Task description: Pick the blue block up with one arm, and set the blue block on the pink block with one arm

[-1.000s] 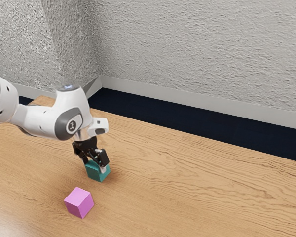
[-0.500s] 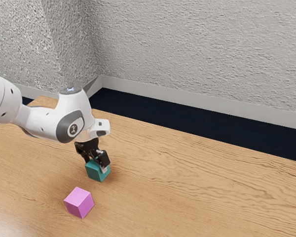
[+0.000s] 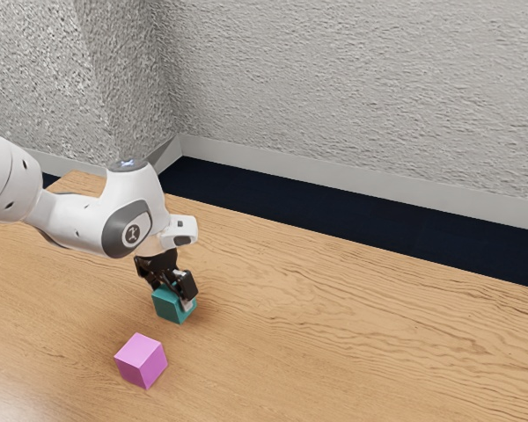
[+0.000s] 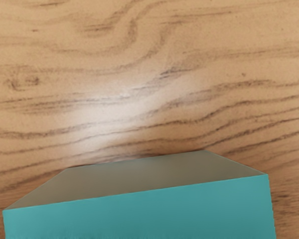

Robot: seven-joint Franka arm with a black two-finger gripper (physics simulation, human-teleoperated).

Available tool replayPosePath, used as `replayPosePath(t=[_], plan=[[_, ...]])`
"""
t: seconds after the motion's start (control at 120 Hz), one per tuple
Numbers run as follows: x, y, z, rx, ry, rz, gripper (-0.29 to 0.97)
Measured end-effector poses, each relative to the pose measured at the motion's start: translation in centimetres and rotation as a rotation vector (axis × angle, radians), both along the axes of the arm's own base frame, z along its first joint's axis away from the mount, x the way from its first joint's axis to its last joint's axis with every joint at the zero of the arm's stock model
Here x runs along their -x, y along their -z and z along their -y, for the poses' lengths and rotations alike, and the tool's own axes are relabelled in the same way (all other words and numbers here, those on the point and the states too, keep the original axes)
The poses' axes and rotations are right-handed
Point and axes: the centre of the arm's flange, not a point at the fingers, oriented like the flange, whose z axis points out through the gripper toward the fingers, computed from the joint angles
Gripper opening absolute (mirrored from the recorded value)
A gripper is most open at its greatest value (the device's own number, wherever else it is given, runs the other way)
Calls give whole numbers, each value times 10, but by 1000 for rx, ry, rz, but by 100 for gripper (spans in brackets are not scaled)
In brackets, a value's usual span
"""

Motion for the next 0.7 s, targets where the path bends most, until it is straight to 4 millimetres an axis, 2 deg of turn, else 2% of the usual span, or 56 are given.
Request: replayPosePath(t=[0.117, 0.3, 0.467, 0.55, 0.65, 0.7], plan=[[0, 1, 0, 0, -6, -1, 66], [0, 1, 0, 0, -13, 0, 44], [-1, -2, 0, -4, -19, 6, 40], [-2, -12, -1, -10, -23, 21, 37], [0, -47, -1, -25, -26, 62, 34], [8, -62, -1, -35, -28, 73, 33]])
